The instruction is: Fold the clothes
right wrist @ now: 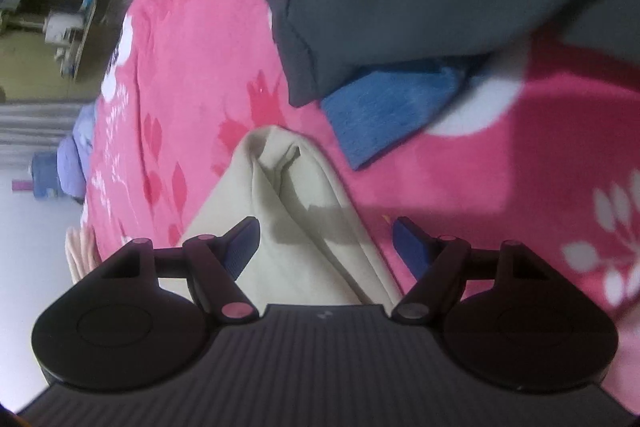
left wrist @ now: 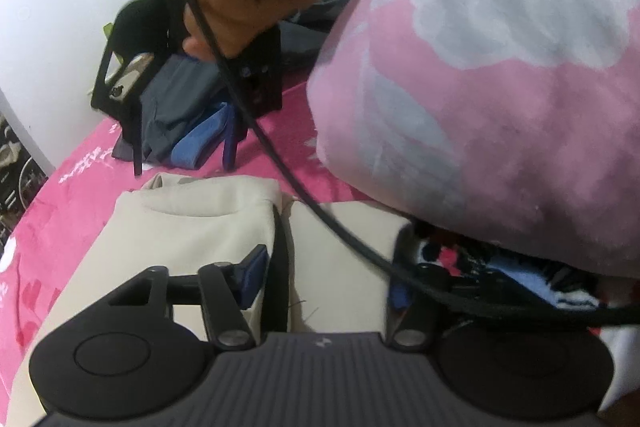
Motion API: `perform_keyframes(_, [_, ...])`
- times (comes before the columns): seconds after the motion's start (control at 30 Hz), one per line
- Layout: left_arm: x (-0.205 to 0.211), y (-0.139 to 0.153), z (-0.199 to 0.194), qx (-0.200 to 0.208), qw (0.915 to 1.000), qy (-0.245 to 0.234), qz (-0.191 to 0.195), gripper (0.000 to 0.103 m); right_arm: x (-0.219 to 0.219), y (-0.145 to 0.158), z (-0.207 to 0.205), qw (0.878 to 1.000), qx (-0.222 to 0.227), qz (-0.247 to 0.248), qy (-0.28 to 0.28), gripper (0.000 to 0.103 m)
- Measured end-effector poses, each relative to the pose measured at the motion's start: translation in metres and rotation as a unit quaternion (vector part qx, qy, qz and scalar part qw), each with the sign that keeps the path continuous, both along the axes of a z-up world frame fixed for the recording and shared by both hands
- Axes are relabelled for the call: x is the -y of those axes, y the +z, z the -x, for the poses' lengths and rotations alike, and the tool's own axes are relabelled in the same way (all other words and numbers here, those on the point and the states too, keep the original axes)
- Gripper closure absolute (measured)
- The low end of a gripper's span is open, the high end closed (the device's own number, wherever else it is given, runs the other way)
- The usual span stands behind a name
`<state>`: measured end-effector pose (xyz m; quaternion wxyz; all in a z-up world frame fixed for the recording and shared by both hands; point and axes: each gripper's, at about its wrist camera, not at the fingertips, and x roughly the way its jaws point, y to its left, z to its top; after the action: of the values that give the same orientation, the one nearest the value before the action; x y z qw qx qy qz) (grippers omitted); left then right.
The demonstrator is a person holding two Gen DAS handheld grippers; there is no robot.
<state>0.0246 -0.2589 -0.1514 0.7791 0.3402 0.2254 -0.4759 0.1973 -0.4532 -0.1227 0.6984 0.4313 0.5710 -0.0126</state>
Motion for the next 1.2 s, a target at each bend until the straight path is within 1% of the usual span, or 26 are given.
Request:
perform_keyframes(0.03, [-0.001, 0.000, -0.001, -0.001, 1.0000, 0.001, 0.002, 0.052, -0.002, -0.004, -0.002, 1.000, 0.002, 0.000, 0.008, 0.027])
perform_keyframes(0.1, [-0.002, 0.001, -0.002, -0.003, 1.0000, 0.002, 0.005, 0.059, -0.006, -0.007, -0.005, 1.000, 0.014, -0.009, 0.025, 0.015])
perform_keyframes(0.17, [-0.003, 0.003, -0.004, -0.005, 0.9999, 0.007, 0.009, 0.069, -0.010, -0.007, -0.006, 0.998, 0.029, -0.032, 0.053, 0.015])
perform_keyframes(0.23, [-0.005, 0.005, -0.006, -0.009, 0.9998, 0.013, 0.012, 0.076, -0.015, -0.006, -0.006, 0.994, 0.038, -0.065, 0.080, 0.015])
perform_keyframes(0.27, [-0.006, 0.006, -0.008, -0.012, 0.9998, 0.015, 0.012, 0.077, -0.020, -0.005, -0.006, 0.993, 0.040, -0.064, 0.096, 0.015])
perform_keyframes(0.33, [-0.005, 0.006, -0.009, -0.013, 0.9997, 0.015, 0.011, 0.077, -0.031, -0.002, -0.008, 0.991, 0.046, -0.036, 0.124, 0.015])
perform_keyframes(0.4, [-0.004, 0.007, -0.008, -0.013, 0.9997, 0.016, 0.012, 0.077, -0.035, -0.001, -0.007, 0.990, 0.050, -0.018, 0.133, 0.017])
perform_keyframes(0.43, [-0.004, 0.007, -0.009, -0.013, 0.9997, 0.018, 0.014, 0.078, -0.037, 0.000, -0.006, 0.989, 0.053, -0.012, 0.134, 0.018])
perform_keyframes(0.5, [-0.005, 0.007, -0.009, -0.010, 0.9996, 0.019, 0.018, 0.084, -0.038, 0.003, -0.005, 0.989, 0.053, 0.012, 0.139, 0.038])
perform_keyframes(0.53, [-0.006, 0.008, -0.009, -0.010, 0.9995, 0.020, 0.020, 0.086, -0.038, 0.005, -0.004, 0.989, 0.052, 0.024, 0.140, 0.042])
perform_keyframes(0.57, [-0.007, 0.008, -0.009, -0.010, 0.9995, 0.020, 0.023, 0.087, -0.037, 0.005, -0.003, 0.989, 0.052, 0.030, 0.138, 0.050])
perform_keyframes(0.6, [-0.008, 0.009, -0.009, -0.011, 0.9994, 0.021, 0.025, 0.088, -0.035, 0.005, -0.002, 0.989, 0.052, 0.036, 0.137, 0.055])
perform_keyframes(0.63, [-0.010, 0.010, -0.010, -0.013, 0.9993, 0.021, 0.028, 0.088, -0.034, 0.003, 0.000, 0.988, 0.054, 0.039, 0.139, 0.057])
perform_keyframes(0.73, [-0.014, 0.014, -0.012, -0.020, 0.9988, 0.026, 0.037, 0.089, -0.034, 0.004, 0.002, 0.987, 0.063, 0.044, 0.143, 0.068])
perform_keyframes(0.77, [-0.015, 0.016, -0.013, -0.023, 0.9985, 0.027, 0.041, 0.089, -0.035, 0.004, 0.002, 0.987, 0.067, 0.040, 0.142, 0.075])
perform_keyframes(0.8, [-0.017, 0.018, -0.013, -0.026, 0.9982, 0.028, 0.046, 0.089, -0.034, 0.005, 0.003, 0.987, 0.070, 0.036, 0.141, 0.080])
perform_keyframes(0.9, [-0.021, 0.024, -0.017, -0.036, 0.9972, 0.031, 0.057, 0.089, -0.034, 0.006, 0.006, 0.987, 0.078, 0.024, 0.137, 0.085])
perform_keyframes(1.0, [-0.027, 0.030, -0.025, -0.054, 0.9951, 0.042, 0.071, 0.090, -0.034, 0.008, 0.007, 0.988, 0.086, 0.012, 0.131, 0.086])
perform_keyframes(1.13, [-0.037, 0.041, -0.036, -0.082, 0.9904, 0.063, 0.092, 0.090, -0.037, 0.016, 0.010, 0.987, 0.109, -0.012, 0.119, 0.087])
perform_keyframes(1.2, [-0.043, 0.048, -0.038, -0.089, 0.9881, 0.071, 0.103, 0.090, -0.039, 0.020, 0.011, 0.986, 0.121, -0.026, 0.113, 0.087])
